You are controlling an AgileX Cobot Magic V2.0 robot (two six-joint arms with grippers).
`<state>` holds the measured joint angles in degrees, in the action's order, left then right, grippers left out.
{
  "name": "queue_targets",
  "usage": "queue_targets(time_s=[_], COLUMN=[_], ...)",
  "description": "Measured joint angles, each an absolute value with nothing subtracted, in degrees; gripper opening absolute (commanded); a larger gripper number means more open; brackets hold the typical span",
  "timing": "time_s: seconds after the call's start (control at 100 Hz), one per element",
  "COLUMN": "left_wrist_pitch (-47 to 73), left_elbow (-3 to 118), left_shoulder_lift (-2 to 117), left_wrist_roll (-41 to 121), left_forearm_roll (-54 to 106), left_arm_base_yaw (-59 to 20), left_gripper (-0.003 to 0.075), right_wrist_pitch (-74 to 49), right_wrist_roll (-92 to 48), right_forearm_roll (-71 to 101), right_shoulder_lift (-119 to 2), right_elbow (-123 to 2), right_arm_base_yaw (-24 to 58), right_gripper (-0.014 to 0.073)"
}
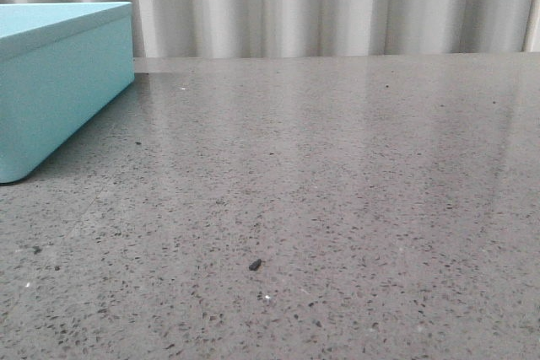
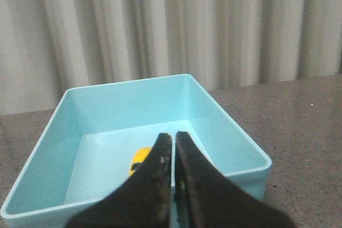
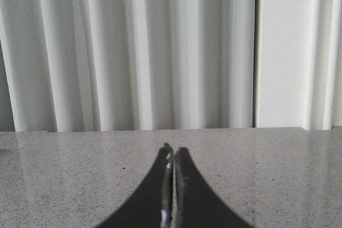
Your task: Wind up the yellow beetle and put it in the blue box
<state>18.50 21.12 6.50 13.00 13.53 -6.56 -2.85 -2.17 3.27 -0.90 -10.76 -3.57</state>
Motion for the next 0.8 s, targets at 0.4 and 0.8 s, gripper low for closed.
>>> queue_targets(time_s=[0.4, 0.8], left_wrist_pitch=[12.6, 3.1], left_elbow=[15.8, 0.0], left_shoulder_lift=[5.5, -0.2], left_wrist_roll=[12.1, 0.0], left_forearm_roll=[9.9, 1.8], left_arm_base_yaw=[-6.6, -1.6], left_gripper=[-0.0021, -0.0021], right_wrist_pitch=[-2.8, -2.8], right_wrist_roll=[-2.2, -2.2], right_forearm_roll=[3.3, 3.3], right_shoulder_lift=[-0.9, -0.9], right_elbow=[-10.8, -10.8], right_arm_base_yaw=[-3.6, -3.6], right_gripper=[-0.0062, -0.0062])
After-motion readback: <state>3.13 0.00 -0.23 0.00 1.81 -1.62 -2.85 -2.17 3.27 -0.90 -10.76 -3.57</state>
